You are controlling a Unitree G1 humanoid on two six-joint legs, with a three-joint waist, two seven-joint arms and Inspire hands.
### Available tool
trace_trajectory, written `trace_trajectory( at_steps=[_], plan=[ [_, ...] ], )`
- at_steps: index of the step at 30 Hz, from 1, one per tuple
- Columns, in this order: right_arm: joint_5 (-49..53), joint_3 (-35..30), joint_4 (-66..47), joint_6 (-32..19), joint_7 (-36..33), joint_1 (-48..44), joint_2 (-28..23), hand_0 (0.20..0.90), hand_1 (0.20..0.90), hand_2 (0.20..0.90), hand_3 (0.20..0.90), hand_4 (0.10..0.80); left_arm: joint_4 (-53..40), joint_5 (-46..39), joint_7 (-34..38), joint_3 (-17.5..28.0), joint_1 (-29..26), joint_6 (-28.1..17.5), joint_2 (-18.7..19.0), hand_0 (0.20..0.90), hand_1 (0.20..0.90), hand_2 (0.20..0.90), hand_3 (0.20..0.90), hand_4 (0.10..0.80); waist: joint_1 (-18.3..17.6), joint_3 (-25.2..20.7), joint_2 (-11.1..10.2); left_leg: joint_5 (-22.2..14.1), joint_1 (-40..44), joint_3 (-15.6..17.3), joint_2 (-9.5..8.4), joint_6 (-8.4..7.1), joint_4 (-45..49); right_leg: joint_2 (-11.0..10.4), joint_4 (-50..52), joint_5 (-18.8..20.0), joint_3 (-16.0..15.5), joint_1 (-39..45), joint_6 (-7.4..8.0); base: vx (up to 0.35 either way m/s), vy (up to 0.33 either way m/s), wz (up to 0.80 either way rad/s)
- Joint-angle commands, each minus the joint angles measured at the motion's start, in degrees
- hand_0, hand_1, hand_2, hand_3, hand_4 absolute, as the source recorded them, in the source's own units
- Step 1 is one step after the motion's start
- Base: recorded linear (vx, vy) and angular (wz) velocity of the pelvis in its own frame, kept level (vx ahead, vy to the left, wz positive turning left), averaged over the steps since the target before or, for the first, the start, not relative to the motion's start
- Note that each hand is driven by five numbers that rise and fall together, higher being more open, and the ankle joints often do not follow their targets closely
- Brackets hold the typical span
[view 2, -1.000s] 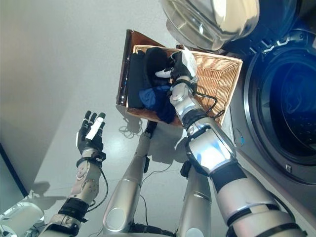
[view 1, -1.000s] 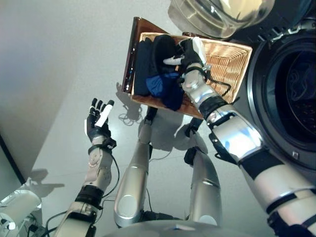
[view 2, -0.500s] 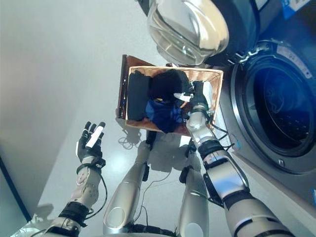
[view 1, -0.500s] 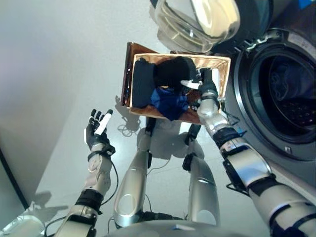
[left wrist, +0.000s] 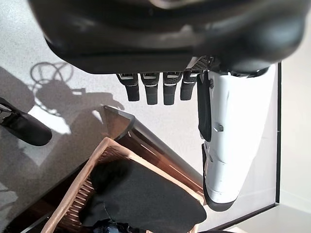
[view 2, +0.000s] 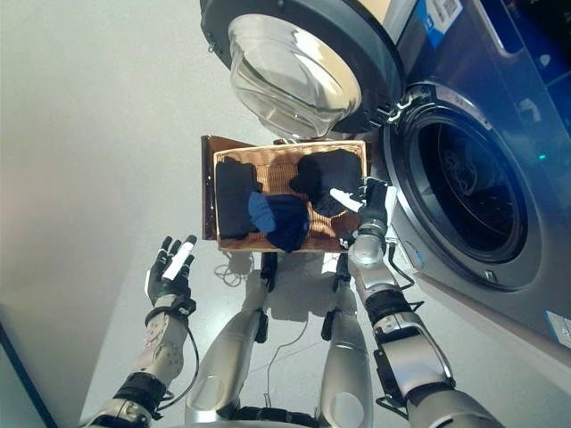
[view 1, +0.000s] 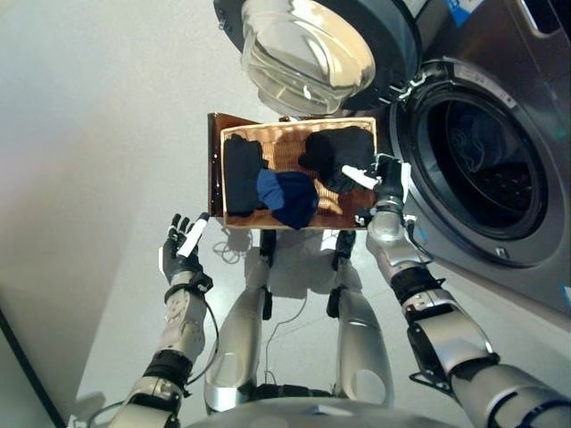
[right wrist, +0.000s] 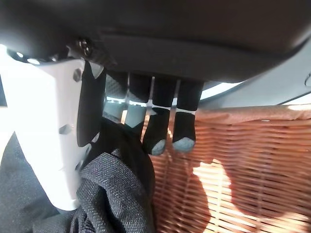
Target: Pick up the clothes and place them into the washing machine
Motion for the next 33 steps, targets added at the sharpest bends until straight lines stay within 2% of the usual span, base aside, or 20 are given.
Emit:
trace_trajectory(
  at_steps=[1,10,13,21,28,33],
  plan=[
    [2.52,-2.59,-8.97,-8.43,-2.22,-0.46,-1.13,0.2,0.2,0.2,0.2,0.3,-0.12,-0.14,-0.09,1.91,1.73,-3.47,0.34,0.9,0.9,0.9,0.9,0.8,-1.72,-1.72,3.08,-4.73,-0.75,1.62,-2.66,-1.65,3.56,-5.75,5.4,-6.4,-0.64,2.59,4.03,0.054,-0.015,-0.03],
    [16.41,-11.58,-8.59,-16.4,-3.21,0.97,0.48,0.2,0.2,0.2,0.2,0.3,2.63,-1.59,-1.41,0.56,1.66,-3.69,-0.89,0.9,0.9,0.9,0.9,0.8,-2.56,-2.75,4.8,-5.32,0.16,1.95,-2.8,-1.65,3.01,-5.65,5.54,-7.36,0.19,2.97,4.06,0.044,-0.012,-0.02],
    [25.25,-15.3,-7.52,-20.78,-3.05,-0.15,1.27,0.2,0.2,0.2,0.2,0.3,2.6,-2.58,-1.82,-0.75,1.94,-3.68,-1.27,0.9,0.9,0.9,0.9,0.8,-2.81,-2.85,5.6,-5.59,0.44,1.99,-2.89,-1.71,2.68,-5.66,5.8,-7.97,0.45,2.94,4.04,0.031,-0.004,-0.07],
    [42.94,-23.7,-3.0,-28.19,-1.73,-5.28,0.72,0.2,0.2,0.2,0.2,0.3,3.69,-5.18,-3.0,-2.86,2.51,-2.85,-1.94,0.9,0.9,0.9,0.9,0.8,-2.64,-3.58,7.83,-5.21,0.71,1.69,-3.18,-1.82,1.3,-5.45,5.29,-8.23,0.96,2.75,3.85,0.007,-0.003,0.0],
    [48.83,-28.22,0.78,-29.46,-1.79,-7.73,-3.73,0.2,0.2,0.2,0.2,0.3,4.46,-5.59,-3.91,-3.14,3.3,-2.31,-2.02,0.9,0.9,0.9,0.9,0.8,-2.72,-4.56,9.5,-5.44,0.77,1.83,-3.5,-1.74,1.11,-5.46,5.05,-8.3,1.76,2.58,3.79,0.0,0.0,0.0],
    [49.18,-29.77,4.13,-28.62,-2.63,-9.7,-10.03,0.2,0.2,0.2,0.2,0.3,3.9,-5.75,-4.64,-3.2,3.79,-2.72,-1.78,0.9,0.9,0.9,0.9,0.8,-2.66,-5.05,10.43,-5.59,0.75,2.22,-3.86,-1.71,1.02,-5.56,5.05,-8.24,2.25,2.2,3.86,0.0,0.0,0.0]
  ],
)
